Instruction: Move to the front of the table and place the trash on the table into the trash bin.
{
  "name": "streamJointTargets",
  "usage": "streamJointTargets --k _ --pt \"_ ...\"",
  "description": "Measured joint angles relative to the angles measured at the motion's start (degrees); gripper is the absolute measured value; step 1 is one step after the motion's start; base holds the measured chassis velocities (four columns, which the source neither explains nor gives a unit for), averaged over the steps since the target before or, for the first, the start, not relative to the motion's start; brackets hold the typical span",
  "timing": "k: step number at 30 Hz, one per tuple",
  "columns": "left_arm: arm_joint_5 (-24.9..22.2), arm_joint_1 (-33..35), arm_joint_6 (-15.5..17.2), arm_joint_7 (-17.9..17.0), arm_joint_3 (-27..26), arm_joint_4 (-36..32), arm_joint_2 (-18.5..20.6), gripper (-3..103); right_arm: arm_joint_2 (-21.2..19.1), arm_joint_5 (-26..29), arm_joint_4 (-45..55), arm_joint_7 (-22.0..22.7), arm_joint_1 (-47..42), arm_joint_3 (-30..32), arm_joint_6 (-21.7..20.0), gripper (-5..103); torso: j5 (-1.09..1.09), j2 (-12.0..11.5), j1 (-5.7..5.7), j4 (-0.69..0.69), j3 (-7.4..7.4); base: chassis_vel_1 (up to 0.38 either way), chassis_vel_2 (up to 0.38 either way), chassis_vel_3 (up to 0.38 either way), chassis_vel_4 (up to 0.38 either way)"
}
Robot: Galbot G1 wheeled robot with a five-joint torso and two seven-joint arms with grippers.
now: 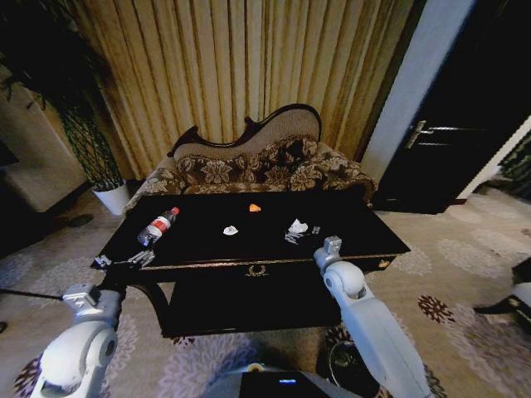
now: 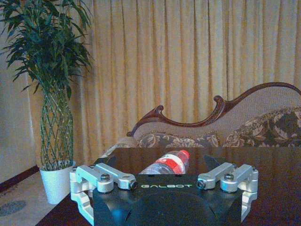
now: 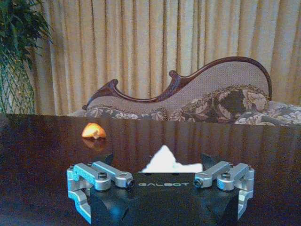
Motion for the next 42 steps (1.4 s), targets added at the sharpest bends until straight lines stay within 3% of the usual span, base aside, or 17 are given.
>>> streamJointTargets --k 16,19,22,27,29,31,38,42 --pt "0.18 -0.24 -0.11 -0.06 0.27 0.0 0.24 100 -0.22 -0.53 0.18 0.0 -2.88 2.03 1.44 87 0.0 0.0 0.0 0.0 0.0 0.0 0.0 0.0 0.0" --pt "0.18 -0.3 -0.16 -0.09 0.23 0.0 0.32 100 -0.15 -0.62 0.44 0.0 -2.91 1.84 1.53 79 0.0 0.0 0.0 0.0 0.0 0.0 0.0 0.0 0.0" --pt "0.14 -0.31 -0.27 -0.12 0.2 0.0 0.29 100 -0.12 -0.69 0.63 0.0 -2.9 1.58 1.54 63 0.0 0.0 0.0 0.01 0.0 0.0 0.0 0.0 0.0" --pt "-0.05 -0.25 -0.41 -0.25 -0.05 0.01 0.27 100 -0.22 -0.86 0.67 0.0 -3.1 1.51 1.55 52 0.0 0.01 0.0 0.0 0.0 0.0 0.0 0.0 0.0" --pt "-0.16 -0.27 -0.51 -0.53 -0.23 -0.03 0.31 100 -0.35 -0.96 0.74 0.0 -3.37 1.51 1.74 35 0.0 0.0 0.0 0.01 0.0 0.0 0.0 0.0 0.0" --pt "-0.21 -0.3 -0.51 -0.67 -0.24 -0.07 0.33 100 -0.37 -0.97 0.8 0.0 -3.45 1.51 1.9 35 0.0 0.0 0.0 0.01 0.0 0.0 0.0 0.0 0.0" --pt "-0.23 -0.51 -0.53 -0.89 0.02 -0.1 0.29 100 -0.29 -1.21 1.28 0.0 -4.27 2.02 3.14 3 0.0 0.01 0.0 0.01 0.0 0.0 0.0 0.0 0.0" --pt "-0.23 -0.57 -0.53 -0.89 0.19 -0.09 0.24 100 -0.04 -1.2 2.11 0.0 -4.94 2.54 3.67 1 0.0 0.0 0.0 0.0 0.0 0.0 0.0 0.0 0.0"
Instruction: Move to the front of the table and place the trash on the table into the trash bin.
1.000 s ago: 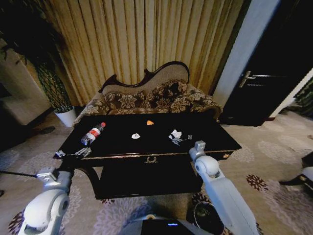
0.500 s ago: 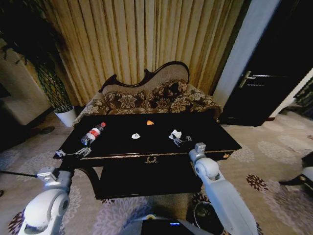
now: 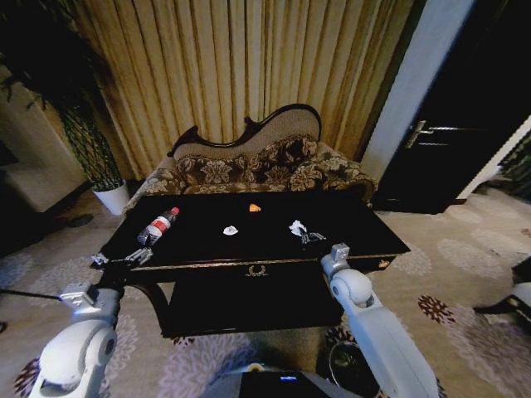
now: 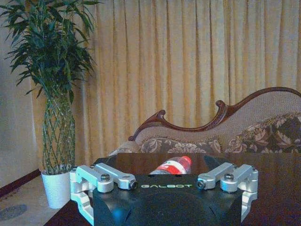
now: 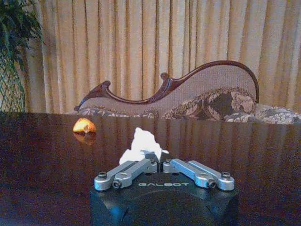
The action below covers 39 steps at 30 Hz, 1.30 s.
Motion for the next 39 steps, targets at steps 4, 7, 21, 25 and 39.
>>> streamJointTargets --k 4,7,21,25,39 --pt "0.02 -0.11 0.0 0.0 0.14 0.04 -0.08 100 0.89 0.59 2.51 0.0 -0.89 1.08 0.95 1 0.01 0.0 0.0 0.0 0.0 0.0 0.0 0.0 0.0" --pt "0.02 -0.13 -0.1 0.01 0.21 0.13 -0.23 100 1.22 2.22 5.15 0.0 -1.17 2.36 1.47 1 0.0 0.0 0.0 0.0 0.0 0.0 0.0 0.0 0.0" --pt "0.44 -1.28 -0.99 0.11 1.14 0.72 -1.14 100 1.9 3.89 10.21 0.01 -4.9 9.38 5.41 1 0.0 0.0 0.0 0.0 0.0 0.0 0.0 0.0 0.0" --pt "0.44 -1.53 -0.85 0.15 0.97 1.18 -0.58 100 1.87 3.7 10.48 0.0 -5.29 9.42 5.39 1 0.0 0.0 0.01 0.0 0.0 0.0 0.0 0.0 0.0" --pt "0.5 -1.97 -0.01 0.15 1.23 1.25 -0.25 100 1.57 3.34 10.41 0.0 -5.58 9.2 5.8 1 0.0 0.01 0.0 0.0 0.0 0.064 -0.063 -0.067 0.07"
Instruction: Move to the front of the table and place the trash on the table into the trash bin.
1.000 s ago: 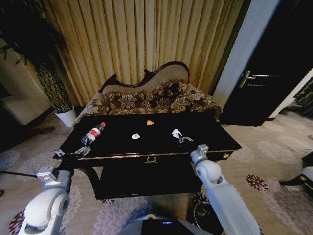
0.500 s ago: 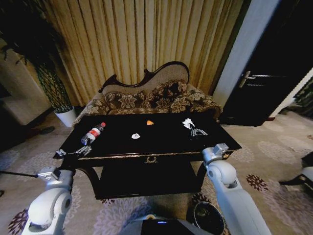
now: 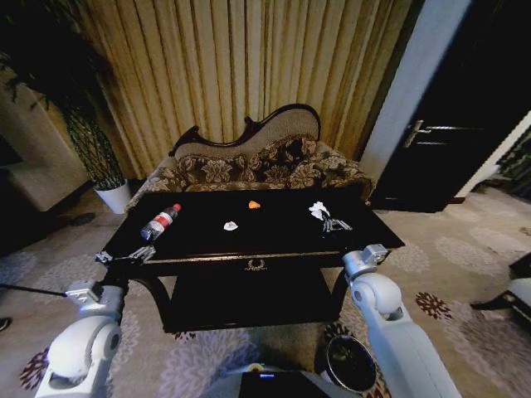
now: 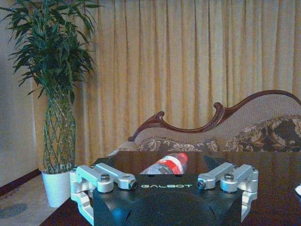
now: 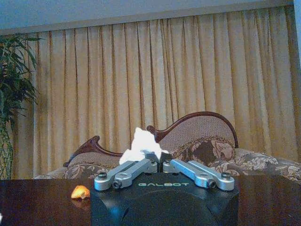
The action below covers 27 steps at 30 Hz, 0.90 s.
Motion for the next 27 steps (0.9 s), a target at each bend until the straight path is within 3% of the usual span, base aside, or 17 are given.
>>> streamJointTargets --k 27 --pt "0.03 -0.03 0.21 0.2 0.11 -0.35 0.19 100 0.09 -0.48 0.41 0.0 -1.2 0.77 1.05 1 0.0 0.0 -0.01 0.0 0.0 0.091 -0.081 -0.089 0.087"
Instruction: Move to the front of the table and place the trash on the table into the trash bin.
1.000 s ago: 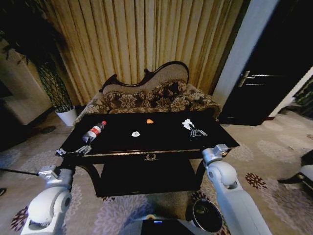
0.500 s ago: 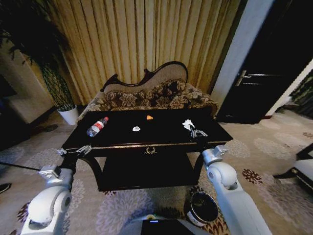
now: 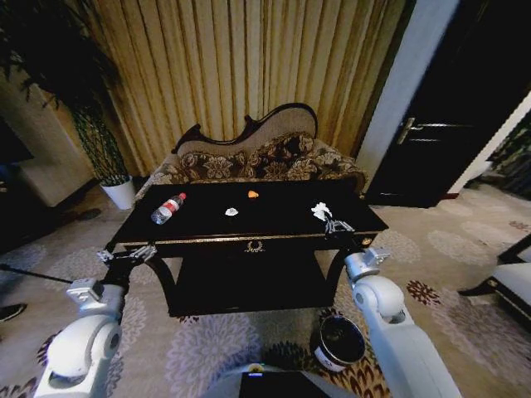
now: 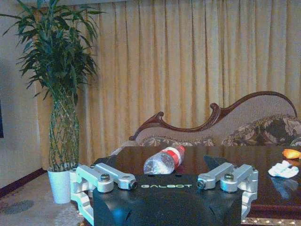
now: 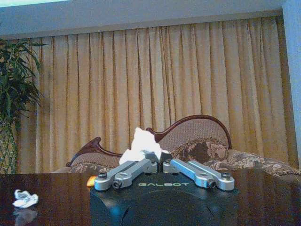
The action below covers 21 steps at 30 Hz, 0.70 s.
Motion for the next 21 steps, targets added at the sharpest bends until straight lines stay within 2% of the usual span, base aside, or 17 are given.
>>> streamJointTargets --k 9,21 --pt "0.0 0.06 0.0 0.06 0.03 0.1 -0.29 100 0.33 -0.36 -0.51 0.0 0.03 -0.49 0.26 1 0.0 -0.01 0.0 0.0 0.0 0.101 -0.101 -0.099 0.099" --pt "0.53 0.14 0.0 0.29 0.3 0.22 -0.69 100 1.4 -2.25 -4.46 0.0 -0.14 -0.02 2.59 1 0.0 -0.01 0.0 0.0 0.0 0.108 -0.104 -0.118 0.105"
